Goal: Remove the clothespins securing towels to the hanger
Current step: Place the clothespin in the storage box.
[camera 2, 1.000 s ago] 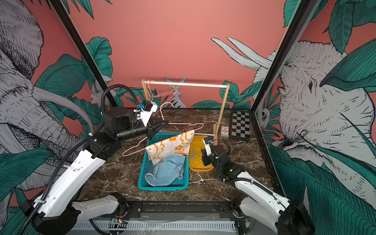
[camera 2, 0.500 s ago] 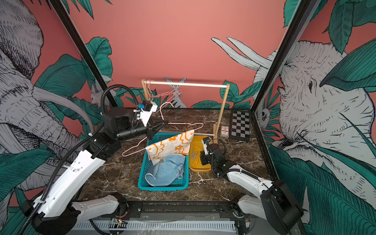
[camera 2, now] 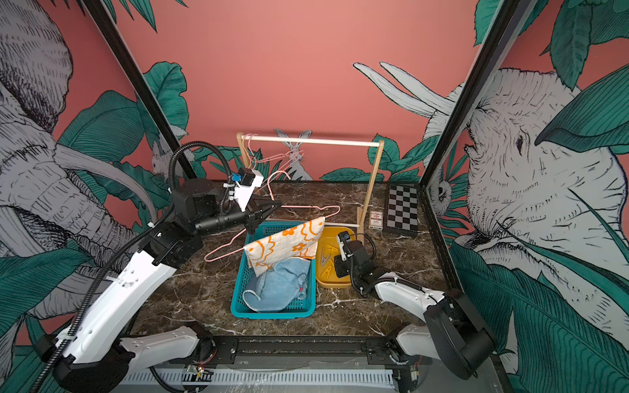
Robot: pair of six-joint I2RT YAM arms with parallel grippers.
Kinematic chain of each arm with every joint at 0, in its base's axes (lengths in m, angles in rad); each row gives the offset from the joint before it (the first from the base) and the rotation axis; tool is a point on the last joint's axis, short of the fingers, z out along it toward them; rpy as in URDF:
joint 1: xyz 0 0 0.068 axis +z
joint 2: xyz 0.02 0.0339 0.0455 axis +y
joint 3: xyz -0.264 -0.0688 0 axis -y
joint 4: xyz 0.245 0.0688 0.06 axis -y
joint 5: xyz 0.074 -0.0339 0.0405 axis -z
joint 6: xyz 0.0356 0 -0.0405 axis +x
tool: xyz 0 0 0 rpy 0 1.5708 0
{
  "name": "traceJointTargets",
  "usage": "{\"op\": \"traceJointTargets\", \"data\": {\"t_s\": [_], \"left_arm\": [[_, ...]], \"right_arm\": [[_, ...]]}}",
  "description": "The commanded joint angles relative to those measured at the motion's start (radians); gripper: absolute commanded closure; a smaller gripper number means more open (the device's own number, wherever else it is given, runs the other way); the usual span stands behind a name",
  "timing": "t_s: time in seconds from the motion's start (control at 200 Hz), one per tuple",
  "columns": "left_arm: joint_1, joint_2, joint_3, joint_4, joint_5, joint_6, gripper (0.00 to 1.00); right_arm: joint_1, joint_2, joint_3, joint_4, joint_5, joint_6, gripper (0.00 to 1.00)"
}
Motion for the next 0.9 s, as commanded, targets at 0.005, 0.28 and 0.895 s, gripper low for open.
{"op": "traceJointTargets", "data": {"t_s": [0.005, 0.28, 0.895], "left_arm": [[-0.003, -0.028, -0.008, 0.02, 0.004, -0.001, 1.0], [-0.003, -0.036, -0.009, 0.022, -0.003, -0.001, 1.0], [-0.003, -0.052, -0.022, 0.067, 0.006, -0.011, 1.0]], "right_arm": [[-0.006, -0.002, 0.017, 0.022, 0.003, 0.004, 0.56], [-0.004, -0.052, 0.027, -0.005, -0.01, -0.015, 0.41], [-0.004, -0.285, -0.021, 0.243, -0.364, -0.102, 0.36]]}}
